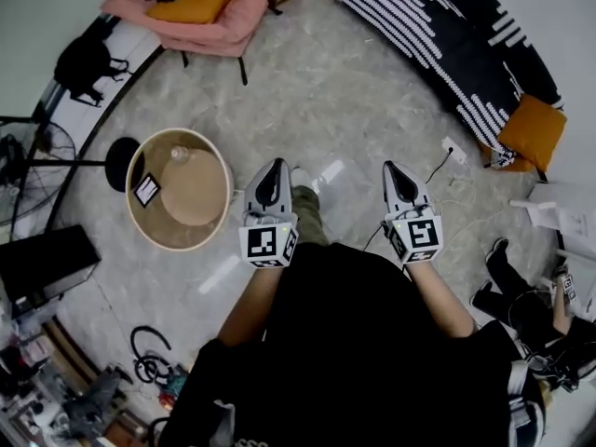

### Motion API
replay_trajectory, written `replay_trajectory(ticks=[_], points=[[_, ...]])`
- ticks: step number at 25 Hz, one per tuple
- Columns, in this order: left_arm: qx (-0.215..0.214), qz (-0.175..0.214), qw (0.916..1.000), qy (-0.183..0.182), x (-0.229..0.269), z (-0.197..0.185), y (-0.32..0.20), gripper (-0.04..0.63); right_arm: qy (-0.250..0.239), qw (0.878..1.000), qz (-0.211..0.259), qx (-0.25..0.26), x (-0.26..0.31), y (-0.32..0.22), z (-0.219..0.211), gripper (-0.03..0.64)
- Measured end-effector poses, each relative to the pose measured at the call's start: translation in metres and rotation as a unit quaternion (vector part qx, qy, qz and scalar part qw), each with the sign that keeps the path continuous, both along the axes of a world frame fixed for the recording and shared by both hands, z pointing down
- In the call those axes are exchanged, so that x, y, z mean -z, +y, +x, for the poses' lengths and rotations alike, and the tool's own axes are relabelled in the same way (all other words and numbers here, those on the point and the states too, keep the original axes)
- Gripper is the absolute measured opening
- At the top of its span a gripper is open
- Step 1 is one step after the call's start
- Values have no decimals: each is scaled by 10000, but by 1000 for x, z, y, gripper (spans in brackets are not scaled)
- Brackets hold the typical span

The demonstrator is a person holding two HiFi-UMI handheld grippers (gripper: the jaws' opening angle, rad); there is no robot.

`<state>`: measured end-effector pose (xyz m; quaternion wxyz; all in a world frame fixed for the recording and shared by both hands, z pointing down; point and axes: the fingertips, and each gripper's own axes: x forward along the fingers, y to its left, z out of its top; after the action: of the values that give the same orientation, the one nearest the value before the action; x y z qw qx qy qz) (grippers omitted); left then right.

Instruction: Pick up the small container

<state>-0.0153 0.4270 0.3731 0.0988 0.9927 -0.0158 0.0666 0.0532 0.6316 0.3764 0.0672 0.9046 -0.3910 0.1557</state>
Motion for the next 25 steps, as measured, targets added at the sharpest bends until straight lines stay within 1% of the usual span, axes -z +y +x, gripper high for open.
replay_trajectory(ticks=[2, 5, 8, 11, 14, 17, 20, 25], points=[[-5, 7, 10000, -68, -3, 21, -24, 25, 111, 9999, -54, -108, 6, -24, 28, 15], [22, -109, 9999, -122, -9, 49, -61, 25, 149, 9996, -167, -164, 13, -62, 64, 15], [71, -252, 9995, -175, -14, 74, -91, 25, 122, 9995, -284, -48, 16, -97, 89, 15], [65, -363, 9992, -133, -17, 97, -121, 25, 128, 9993, -361, 15, 20, -132, 114, 15], [27, -309, 9994, -127, -18, 113, -148, 25, 217, 9992, -332, -57, 30, -159, 134, 15], [131, -254, 9995, -153, -19, 122, -173, 25, 292, 9990, -328, -47, 38, -184, 148, 15], [254, -206, 9993, -170, -16, 121, -188, 25, 298, 9991, -293, 89, 41, -201, 156, 15], [624, -234, 9977, -144, -5, 114, -217, 25, 373, 9979, -187, 500, 45, -244, 169, 15]])
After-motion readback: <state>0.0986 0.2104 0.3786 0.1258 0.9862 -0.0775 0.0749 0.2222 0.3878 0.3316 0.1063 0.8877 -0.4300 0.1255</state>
